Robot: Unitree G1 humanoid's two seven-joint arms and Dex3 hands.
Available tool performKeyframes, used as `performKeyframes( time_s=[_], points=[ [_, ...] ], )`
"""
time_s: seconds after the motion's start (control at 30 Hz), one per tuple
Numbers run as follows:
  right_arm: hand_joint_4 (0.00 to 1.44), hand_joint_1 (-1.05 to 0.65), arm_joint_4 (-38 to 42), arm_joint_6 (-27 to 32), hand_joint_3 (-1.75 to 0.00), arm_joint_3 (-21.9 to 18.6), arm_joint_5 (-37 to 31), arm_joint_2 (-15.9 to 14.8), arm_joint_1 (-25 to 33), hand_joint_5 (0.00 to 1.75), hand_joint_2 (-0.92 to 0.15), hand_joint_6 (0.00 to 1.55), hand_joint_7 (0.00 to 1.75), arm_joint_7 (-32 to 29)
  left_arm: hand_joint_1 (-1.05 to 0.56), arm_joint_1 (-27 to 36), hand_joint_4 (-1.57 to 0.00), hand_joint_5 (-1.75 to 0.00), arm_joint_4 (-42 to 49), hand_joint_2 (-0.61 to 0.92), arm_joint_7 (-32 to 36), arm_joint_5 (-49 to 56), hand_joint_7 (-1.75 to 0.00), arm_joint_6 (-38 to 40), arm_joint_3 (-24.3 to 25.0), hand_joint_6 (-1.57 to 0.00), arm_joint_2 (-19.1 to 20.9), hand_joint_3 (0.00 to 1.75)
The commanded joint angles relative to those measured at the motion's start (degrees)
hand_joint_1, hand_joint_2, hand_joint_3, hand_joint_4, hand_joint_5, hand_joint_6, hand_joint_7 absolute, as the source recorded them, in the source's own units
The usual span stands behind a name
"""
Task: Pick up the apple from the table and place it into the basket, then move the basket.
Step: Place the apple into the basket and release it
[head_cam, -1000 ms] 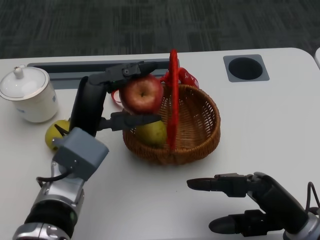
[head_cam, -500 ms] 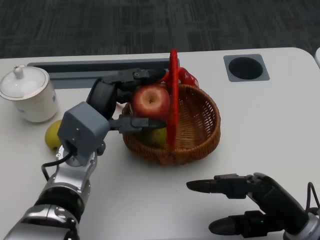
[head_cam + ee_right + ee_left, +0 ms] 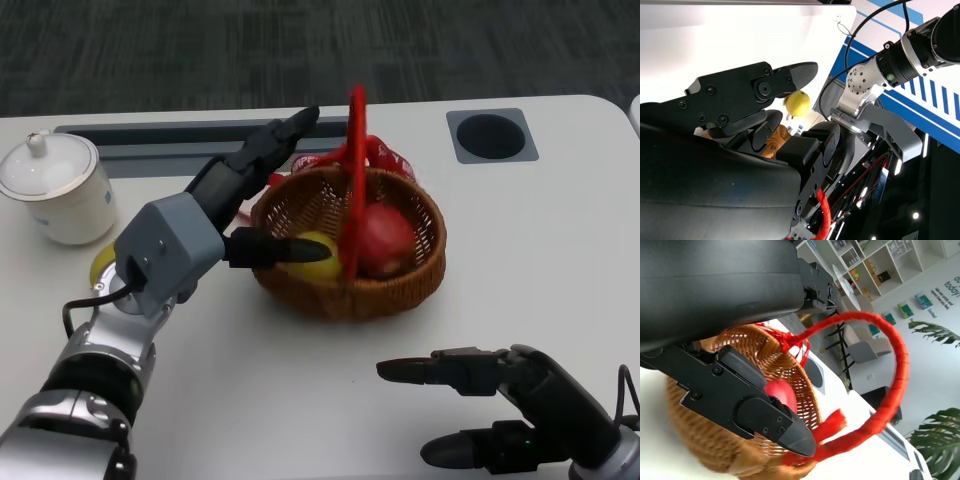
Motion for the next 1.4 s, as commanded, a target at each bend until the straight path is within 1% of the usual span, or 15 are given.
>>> performKeyframes(
  time_s=[0.03, 0.17, 0.27, 0.37, 0.53, 0.63, 0.77, 0.93, 1.1, 1.2, 1.4],
  points=[
    [0.82, -0.43, -0.03, -0.08, -0.01, 0.04, 0.97, -1.00, -0.27, 0.00, -0.92, 0.73, 0.00, 0.56, -0.85, -0.67, 0.00, 0.00, -0.96, 0.75, -0.30, 0.12, -0.01, -0.73, 0.15, -0.06, 1.61, 0.00],
    [0.83, -0.44, 0.00, -0.26, -0.01, -0.08, 1.29, -1.05, -0.55, 0.01, -0.92, 0.73, 0.00, 0.83, -0.86, 0.25, 0.00, 0.00, -1.98, 0.76, -0.20, -0.08, -0.02, -2.00, 0.45, -0.08, 2.25, 0.00],
    [0.83, -0.45, 0.07, -0.81, -0.02, -0.26, 1.84, -1.13, -0.90, 0.01, -0.92, 0.73, 0.00, 0.94, -0.85, 2.17, -0.04, -0.01, -3.51, 0.76, -0.68, -1.13, -0.03, -4.70, 1.10, -0.13, 2.64, 0.00],
    [0.83, -0.46, -0.42, -1.30, -0.02, -0.37, 2.25, -1.60, -1.31, 0.00, -0.92, 0.73, 0.00, 1.07, -0.78, 5.20, -0.13, -0.03, -5.96, 0.75, -2.89, -3.90, -0.03, -7.45, 2.23, -0.21, 2.67, 0.00],
    [0.82, -0.44, -3.06, -2.07, -0.02, 0.04, 4.28, -3.32, -1.94, 0.00, -0.92, 0.73, 0.00, 2.04, -0.70, 11.58, -0.32, -0.05, -12.67, 0.76, -5.60, -7.94, -0.04, -11.16, 3.29, -0.37, 3.32, 0.00],
    [0.81, -0.44, -5.27, -2.06, -0.01, -0.11, 4.62, -4.77, -2.15, 0.00, -0.91, 0.72, 0.00, 2.26, -0.64, 15.57, -0.42, -0.05, -17.37, 0.77, -5.91, -9.36, -0.04, -12.44, 3.70, -0.44, 4.13, 0.01],
    [0.81, -0.47, -7.79, -1.59, 0.00, -0.97, 4.33, -6.58, -3.03, 0.01, -0.91, 0.72, 0.01, 1.86, -0.61, 19.85, -0.50, -0.06, -22.51, 0.79, -4.96, -9.43, -0.03, -13.32, 4.18, -0.49, 5.47, 0.01],
    [0.82, -0.49, -7.02, -2.51, -0.01, -1.82, 3.68, -8.29, -6.77, 0.00, -0.92, 0.73, 0.00, 2.12, -0.59, 24.02, -0.57, -0.05, -26.90, 0.79, -3.72, -8.37, -0.04, -13.69, 4.89, -0.55, 6.83, 0.00],
    [0.78, -0.52, -5.22, -2.27, -0.03, -2.79, 0.80, -10.55, -11.15, 0.00, -0.92, 0.71, 0.00, 2.15, -0.59, 27.24, -0.62, -0.05, -29.56, 0.77, -3.16, -8.32, -0.04, -13.85, 4.94, -0.61, 6.99, 0.00],
    [0.78, -0.53, -2.56, -2.51, -0.04, -2.88, -0.16, -11.24, -14.16, 0.00, -0.92, 0.71, 0.00, 2.20, -0.61, 29.02, -0.64, -0.05, -31.04, 0.78, -3.19, -8.63, -0.04, -13.87, 4.77, -0.63, 6.80, 0.00],
    [0.77, -0.54, 4.57, -2.14, -0.04, -2.43, -2.22, -11.63, -19.86, 0.00, -0.92, 0.69, 0.00, 2.90, -0.65, 31.93, -0.69, -0.04, -32.98, 0.80, -3.10, -8.78, -0.03, -13.98, 4.80, -0.66, 6.78, 0.01]
  ],
)
